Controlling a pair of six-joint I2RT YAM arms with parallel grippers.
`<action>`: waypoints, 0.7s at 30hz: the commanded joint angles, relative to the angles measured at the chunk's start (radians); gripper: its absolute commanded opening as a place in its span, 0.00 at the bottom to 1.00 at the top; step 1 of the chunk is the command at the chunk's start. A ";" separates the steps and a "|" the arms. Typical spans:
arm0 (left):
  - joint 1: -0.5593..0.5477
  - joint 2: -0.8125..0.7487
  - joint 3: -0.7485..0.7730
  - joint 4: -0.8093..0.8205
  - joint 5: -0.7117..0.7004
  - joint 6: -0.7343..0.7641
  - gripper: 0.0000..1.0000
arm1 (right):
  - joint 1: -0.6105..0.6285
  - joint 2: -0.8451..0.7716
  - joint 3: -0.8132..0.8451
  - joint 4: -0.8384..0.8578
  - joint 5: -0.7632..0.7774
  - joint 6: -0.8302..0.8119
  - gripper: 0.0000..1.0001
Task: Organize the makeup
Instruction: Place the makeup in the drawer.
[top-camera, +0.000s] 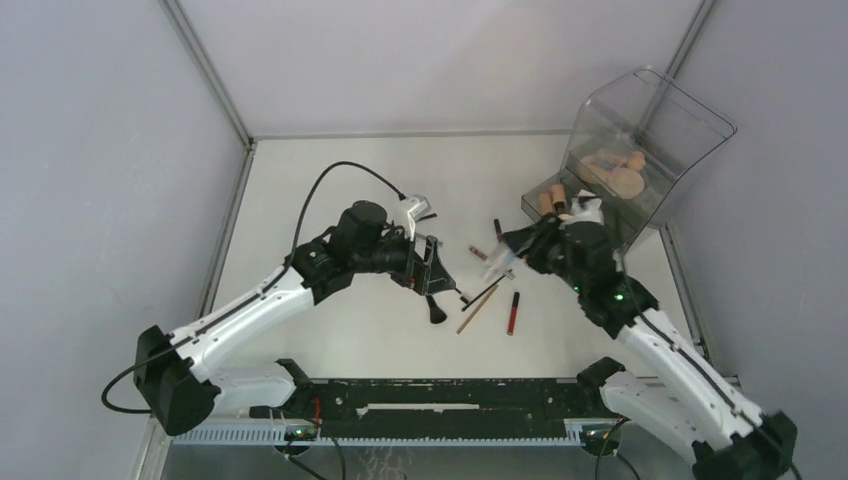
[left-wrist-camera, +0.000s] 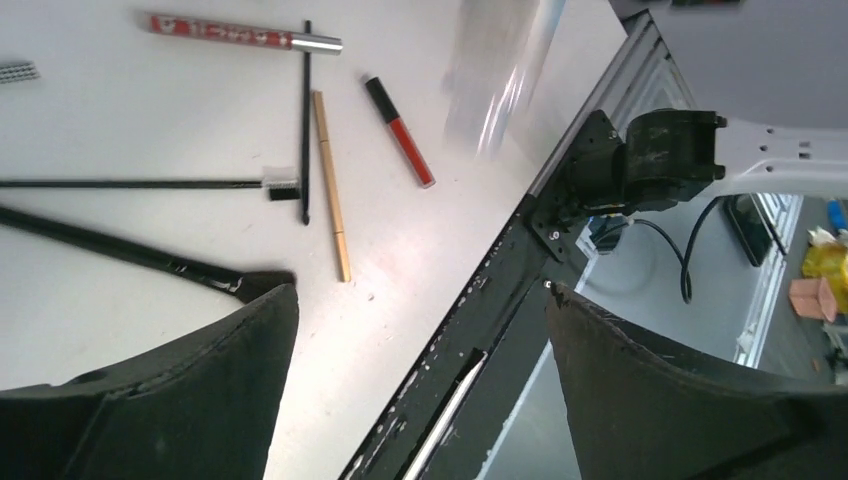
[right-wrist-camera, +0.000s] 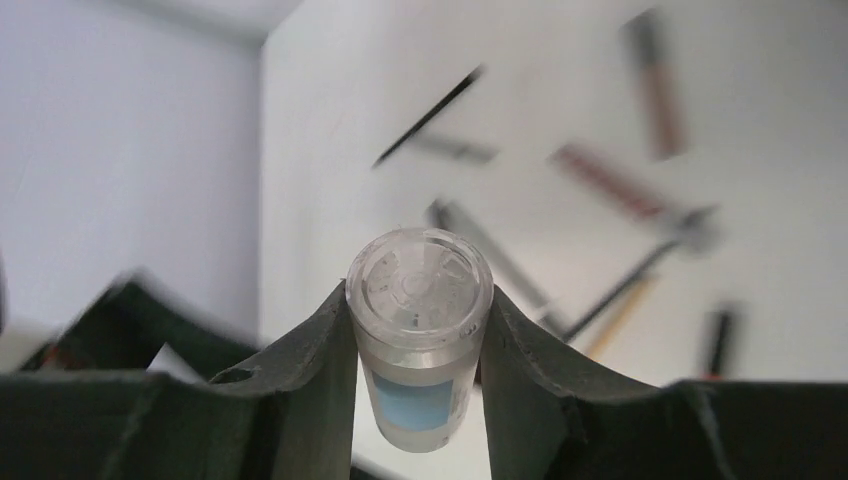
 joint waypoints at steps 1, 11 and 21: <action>-0.004 -0.110 0.053 -0.088 -0.134 0.075 0.96 | -0.220 -0.148 0.047 -0.296 0.234 -0.133 0.00; -0.003 -0.163 0.010 -0.097 -0.232 0.052 0.96 | -0.492 -0.067 0.125 -0.374 0.513 -0.305 0.00; -0.004 -0.161 -0.015 -0.101 -0.234 0.053 0.96 | -0.651 0.131 0.205 -0.298 0.277 -0.333 0.00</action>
